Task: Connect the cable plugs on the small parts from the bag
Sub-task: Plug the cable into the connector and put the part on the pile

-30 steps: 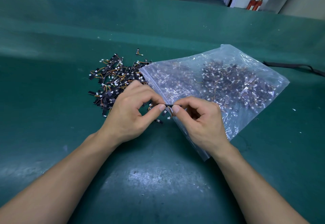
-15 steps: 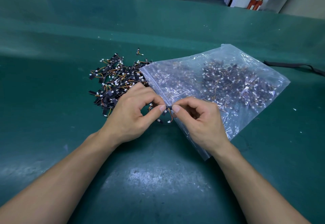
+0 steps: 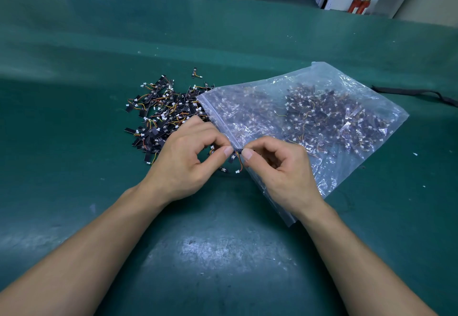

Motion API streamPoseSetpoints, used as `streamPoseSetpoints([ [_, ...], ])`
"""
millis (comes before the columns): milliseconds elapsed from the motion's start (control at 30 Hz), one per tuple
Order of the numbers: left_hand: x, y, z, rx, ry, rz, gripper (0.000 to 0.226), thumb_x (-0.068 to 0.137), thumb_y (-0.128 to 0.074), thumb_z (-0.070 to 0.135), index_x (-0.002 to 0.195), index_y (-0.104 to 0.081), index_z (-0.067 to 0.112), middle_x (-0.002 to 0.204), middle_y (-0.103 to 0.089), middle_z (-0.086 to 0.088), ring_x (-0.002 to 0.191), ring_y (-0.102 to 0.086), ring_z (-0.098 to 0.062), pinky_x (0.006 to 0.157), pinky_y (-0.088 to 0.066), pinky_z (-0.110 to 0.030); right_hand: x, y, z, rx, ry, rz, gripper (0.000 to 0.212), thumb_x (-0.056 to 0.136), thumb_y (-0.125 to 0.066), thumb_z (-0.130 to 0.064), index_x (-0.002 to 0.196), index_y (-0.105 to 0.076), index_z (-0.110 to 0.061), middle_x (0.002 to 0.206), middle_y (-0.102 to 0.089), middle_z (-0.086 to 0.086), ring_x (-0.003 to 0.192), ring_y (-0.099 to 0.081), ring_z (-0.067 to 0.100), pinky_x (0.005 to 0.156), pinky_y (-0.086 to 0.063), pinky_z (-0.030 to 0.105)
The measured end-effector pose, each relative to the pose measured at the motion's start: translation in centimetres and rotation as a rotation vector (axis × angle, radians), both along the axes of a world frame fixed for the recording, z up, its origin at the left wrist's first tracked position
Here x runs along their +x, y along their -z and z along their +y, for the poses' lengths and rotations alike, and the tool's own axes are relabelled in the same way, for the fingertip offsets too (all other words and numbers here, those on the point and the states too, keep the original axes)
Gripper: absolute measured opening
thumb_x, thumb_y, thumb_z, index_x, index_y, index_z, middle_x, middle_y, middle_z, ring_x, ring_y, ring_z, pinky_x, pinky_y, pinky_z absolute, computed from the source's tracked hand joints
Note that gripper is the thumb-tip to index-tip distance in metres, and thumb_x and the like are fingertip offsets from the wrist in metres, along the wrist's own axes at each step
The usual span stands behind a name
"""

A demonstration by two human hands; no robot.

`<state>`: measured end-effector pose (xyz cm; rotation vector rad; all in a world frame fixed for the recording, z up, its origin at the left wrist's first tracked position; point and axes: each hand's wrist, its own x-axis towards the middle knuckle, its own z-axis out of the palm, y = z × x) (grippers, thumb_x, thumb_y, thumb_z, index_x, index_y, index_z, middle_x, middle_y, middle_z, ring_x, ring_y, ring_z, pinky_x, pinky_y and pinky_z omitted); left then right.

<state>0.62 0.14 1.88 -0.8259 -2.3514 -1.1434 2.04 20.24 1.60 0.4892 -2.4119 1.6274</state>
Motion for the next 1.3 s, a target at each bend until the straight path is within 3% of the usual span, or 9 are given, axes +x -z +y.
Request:
streamPoseSetpoints([
  [300, -0.08, 0.14, -0.20, 0.016, 0.000, -0.055, 0.024, 0.095, -0.058, 0.029, 0.085, -0.072, 0.012, 0.083, -0.067, 0.005, 0.082, -0.054, -0.022, 0.079, -0.043, -0.036, -0.08, -0.12, -0.08, 0.004, 0.010, -0.008, 0.019, 0.092, -0.065, -0.024, 0.075, -0.071, -0.019, 0.064, -0.066, -0.007, 0.053, -0.046, 0.004, 0.055, -0.038, 0.020],
  [467, -0.09, 0.16, -0.11, 0.005, 0.001, -0.035, 0.018, 0.094, -0.061, 0.024, 0.080, -0.068, 0.015, 0.080, -0.064, 0.007, 0.080, -0.051, -0.017, 0.076, -0.041, -0.028, -0.03, -0.08, -0.09, -0.013, 0.007, -0.034, 0.014, 0.090, -0.066, -0.027, 0.080, -0.074, -0.021, 0.068, -0.069, 0.001, 0.059, -0.056, 0.031, 0.057, -0.047, 0.043],
  [533, -0.13, 0.16, -0.12, 0.006, -0.002, -0.028, 0.017, 0.094, -0.062, 0.022, 0.080, -0.068, 0.013, 0.079, -0.064, 0.006, 0.080, -0.051, -0.018, 0.076, -0.041, -0.030, 0.00, -0.13, -0.06, -0.040, -0.002, -0.058, 0.013, 0.089, -0.066, -0.029, 0.082, -0.074, -0.023, 0.071, -0.070, 0.003, 0.060, -0.057, 0.032, 0.058, -0.048, 0.045],
  [600, -0.07, 0.12, -0.04, 0.007, -0.001, -0.029, 0.018, 0.094, -0.061, 0.023, 0.080, -0.067, 0.014, 0.079, -0.064, 0.006, 0.079, -0.051, -0.018, 0.076, -0.041, -0.030, 0.02, -0.20, -0.09, -0.036, -0.006, -0.055, 0.013, 0.090, -0.066, -0.029, 0.079, -0.073, -0.027, 0.069, -0.070, 0.000, 0.056, -0.055, 0.025, 0.055, -0.045, 0.036],
  [667, -0.01, 0.09, -0.01, 0.006, 0.003, -0.041, 0.020, 0.095, -0.060, 0.026, 0.080, -0.068, 0.014, 0.080, -0.065, 0.006, 0.080, -0.051, -0.018, 0.076, -0.042, -0.031, 0.04, -0.28, -0.16, -0.026, -0.012, -0.042, 0.017, 0.091, -0.065, -0.026, 0.075, -0.071, -0.026, 0.065, -0.068, -0.006, 0.052, -0.047, 0.007, 0.053, -0.039, 0.022],
  [733, 0.02, 0.06, -0.10, 0.006, 0.006, -0.066, 0.025, 0.096, -0.055, 0.028, 0.084, -0.070, 0.012, 0.082, -0.066, 0.005, 0.081, -0.052, -0.020, 0.078, -0.042, -0.033, 0.05, -0.35, -0.20, -0.031, -0.020, -0.049, 0.020, 0.092, -0.064, -0.023, 0.073, -0.070, -0.023, 0.062, -0.066, -0.009, 0.050, -0.045, 0.002, 0.053, -0.036, 0.016],
  [967, 0.04, -0.02, -0.12, 0.017, 0.029, -0.096, 0.027, 0.097, -0.053, 0.029, 0.084, -0.070, 0.012, 0.081, -0.066, 0.004, 0.081, -0.053, -0.023, 0.078, -0.044, -0.038, 0.05, -0.38, -0.27, -0.046, -0.035, -0.061, 0.019, 0.093, -0.064, -0.025, 0.074, -0.071, -0.027, 0.063, -0.068, -0.008, 0.049, -0.046, 0.003, 0.053, -0.038, 0.020],
  [1167, -0.11, 0.12, -0.08, 0.005, 0.005, -0.045, 0.018, 0.095, -0.062, 0.017, 0.079, -0.068, 0.013, 0.076, -0.063, 0.002, 0.077, -0.051, -0.024, 0.073, -0.044, -0.039, 0.04, -0.16, -0.25, -0.080, -0.029, -0.099, 0.021, 0.087, -0.065, -0.044, 0.082, -0.074, -0.026, 0.073, -0.071, -0.004, 0.056, -0.053, 0.021, 0.052, -0.044, 0.034],
  [1300, -0.05, 0.16, 0.02, 0.009, 0.017, -0.061, 0.022, 0.097, -0.060, 0.022, 0.080, -0.069, 0.012, 0.077, -0.064, 0.004, 0.078, -0.051, -0.022, 0.075, -0.044, -0.038, -0.02, -0.12, -0.24, -0.040, -0.042, -0.047, 0.018, 0.092, -0.065, -0.032, 0.075, -0.071, -0.029, 0.065, -0.069, -0.005, 0.048, -0.047, 0.008, 0.050, -0.039, 0.025],
])
